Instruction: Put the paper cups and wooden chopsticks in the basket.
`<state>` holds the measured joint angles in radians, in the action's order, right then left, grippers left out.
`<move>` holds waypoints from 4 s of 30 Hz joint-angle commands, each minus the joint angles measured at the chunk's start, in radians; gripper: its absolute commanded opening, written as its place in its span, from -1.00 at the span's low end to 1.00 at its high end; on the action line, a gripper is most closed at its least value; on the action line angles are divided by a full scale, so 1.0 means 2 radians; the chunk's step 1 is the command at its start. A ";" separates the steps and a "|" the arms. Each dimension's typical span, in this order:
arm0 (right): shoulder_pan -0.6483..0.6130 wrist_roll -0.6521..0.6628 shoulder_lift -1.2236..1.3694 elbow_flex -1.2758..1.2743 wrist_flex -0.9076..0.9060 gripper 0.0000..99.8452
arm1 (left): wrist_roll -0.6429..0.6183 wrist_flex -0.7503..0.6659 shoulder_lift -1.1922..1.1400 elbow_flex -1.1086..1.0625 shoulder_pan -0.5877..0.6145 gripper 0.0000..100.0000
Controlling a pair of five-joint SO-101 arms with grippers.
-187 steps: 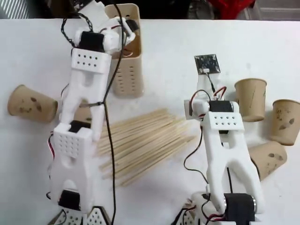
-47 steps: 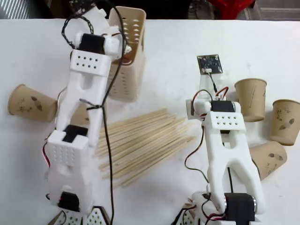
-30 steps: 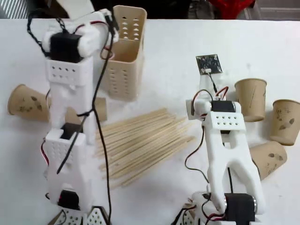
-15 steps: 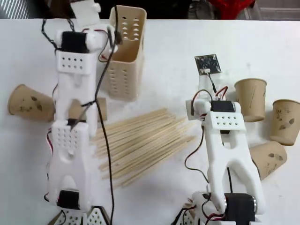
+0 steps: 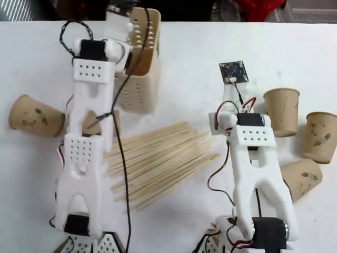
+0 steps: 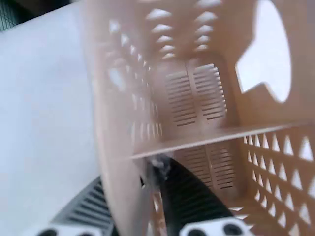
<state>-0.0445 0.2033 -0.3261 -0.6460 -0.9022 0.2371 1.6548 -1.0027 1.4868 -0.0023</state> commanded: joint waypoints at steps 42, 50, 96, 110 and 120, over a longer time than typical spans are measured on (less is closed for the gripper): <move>0.033 0.005 -0.017 0.016 0.003 -0.43 | 0.260 0.050 0.233 -0.187 -0.134 -0.97; 0.033 0.005 -0.017 0.016 0.003 -0.43 | 0.262 0.028 0.171 -0.172 -0.110 -0.96; 0.073 0.048 -0.271 -0.162 0.031 -0.97 | -0.350 0.021 0.214 -0.190 -0.089 -0.59; 0.099 0.121 -0.524 -0.388 0.029 -0.97 | -0.367 0.028 0.155 -0.149 -0.095 -0.59; 0.096 0.118 -0.532 -0.402 0.032 -0.97 | -0.393 0.065 0.148 0.057 -0.109 -0.60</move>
<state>0.1396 0.4396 -1.3771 -1.4576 -0.8562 -0.4933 1.7791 -0.7050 1.4745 -0.2094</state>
